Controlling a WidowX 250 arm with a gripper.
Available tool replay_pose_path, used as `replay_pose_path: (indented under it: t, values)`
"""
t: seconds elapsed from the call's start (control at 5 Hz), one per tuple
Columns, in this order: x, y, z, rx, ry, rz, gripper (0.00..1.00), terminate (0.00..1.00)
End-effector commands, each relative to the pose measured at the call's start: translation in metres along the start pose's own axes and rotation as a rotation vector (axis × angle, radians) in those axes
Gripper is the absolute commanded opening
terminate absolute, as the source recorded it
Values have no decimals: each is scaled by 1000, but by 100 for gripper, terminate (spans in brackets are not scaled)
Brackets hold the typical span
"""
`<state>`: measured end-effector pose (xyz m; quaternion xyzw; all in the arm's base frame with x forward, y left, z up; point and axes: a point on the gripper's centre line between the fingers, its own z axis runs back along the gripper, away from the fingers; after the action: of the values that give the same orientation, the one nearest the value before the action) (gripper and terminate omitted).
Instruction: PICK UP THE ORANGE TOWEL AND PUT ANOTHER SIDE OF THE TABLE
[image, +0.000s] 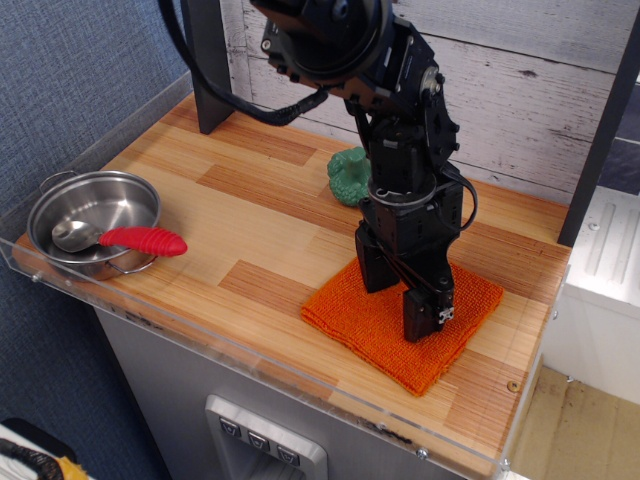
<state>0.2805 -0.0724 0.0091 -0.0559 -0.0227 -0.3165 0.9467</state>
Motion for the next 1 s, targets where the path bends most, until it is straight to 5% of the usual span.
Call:
replay_pose_path:
  t: [0.0, 0.8]
  values:
    - [7, 3, 25, 43, -36, -8, 100, 0]
    - [7, 11, 88, 96, -118, 42, 100, 0]
